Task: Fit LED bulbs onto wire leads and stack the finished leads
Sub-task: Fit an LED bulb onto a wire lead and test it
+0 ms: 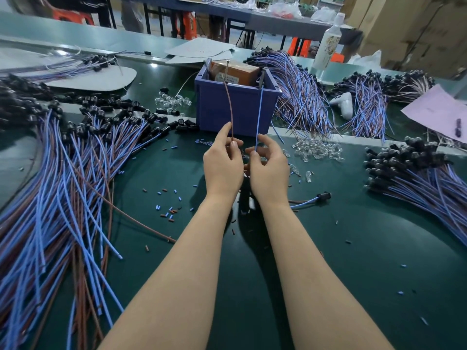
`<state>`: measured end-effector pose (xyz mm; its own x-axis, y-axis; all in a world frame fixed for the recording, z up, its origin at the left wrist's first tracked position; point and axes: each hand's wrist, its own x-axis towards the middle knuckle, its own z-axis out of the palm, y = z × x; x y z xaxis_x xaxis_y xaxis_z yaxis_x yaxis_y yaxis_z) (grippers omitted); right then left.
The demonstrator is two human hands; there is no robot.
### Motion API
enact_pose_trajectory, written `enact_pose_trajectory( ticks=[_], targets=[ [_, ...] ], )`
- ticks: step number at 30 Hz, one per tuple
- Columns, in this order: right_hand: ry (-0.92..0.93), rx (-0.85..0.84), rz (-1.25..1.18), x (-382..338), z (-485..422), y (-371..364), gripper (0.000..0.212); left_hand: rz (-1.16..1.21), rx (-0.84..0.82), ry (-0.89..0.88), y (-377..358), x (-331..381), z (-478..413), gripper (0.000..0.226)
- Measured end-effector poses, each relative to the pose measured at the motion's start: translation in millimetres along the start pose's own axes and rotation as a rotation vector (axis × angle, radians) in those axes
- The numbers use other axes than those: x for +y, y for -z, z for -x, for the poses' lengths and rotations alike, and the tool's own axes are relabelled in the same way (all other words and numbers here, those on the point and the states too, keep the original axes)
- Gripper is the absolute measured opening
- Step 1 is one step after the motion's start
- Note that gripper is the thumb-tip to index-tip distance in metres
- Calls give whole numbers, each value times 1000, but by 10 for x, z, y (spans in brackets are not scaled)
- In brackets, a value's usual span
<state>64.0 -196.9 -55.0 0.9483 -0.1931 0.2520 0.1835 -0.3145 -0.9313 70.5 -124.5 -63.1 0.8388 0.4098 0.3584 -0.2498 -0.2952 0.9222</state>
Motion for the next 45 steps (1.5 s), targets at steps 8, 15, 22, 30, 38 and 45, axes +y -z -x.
enact_pose_trajectory(
  ticks=[8,15,22,30,38,45],
  targets=[
    [3,3,8,-11,18,16,35,-40,-21,-24,-26,-24,10,41],
    [-18,13,-9,-8,5,6,35,-39,-30,-21,-13,-10,7,41],
    [-9,6,-9,1,1,12,35,-36,-43,-13,-8,9,18,41],
    [6,8,3,-10,-1,17,34,-51,-54,-6,2,43,32,41],
    [17,6,-2,-8,-5,33,34,-47,-53,0,1,38,40,42],
    [15,-24,-28,-32,5,56,31,-37,-65,38,27,79,34,36]
  ],
)
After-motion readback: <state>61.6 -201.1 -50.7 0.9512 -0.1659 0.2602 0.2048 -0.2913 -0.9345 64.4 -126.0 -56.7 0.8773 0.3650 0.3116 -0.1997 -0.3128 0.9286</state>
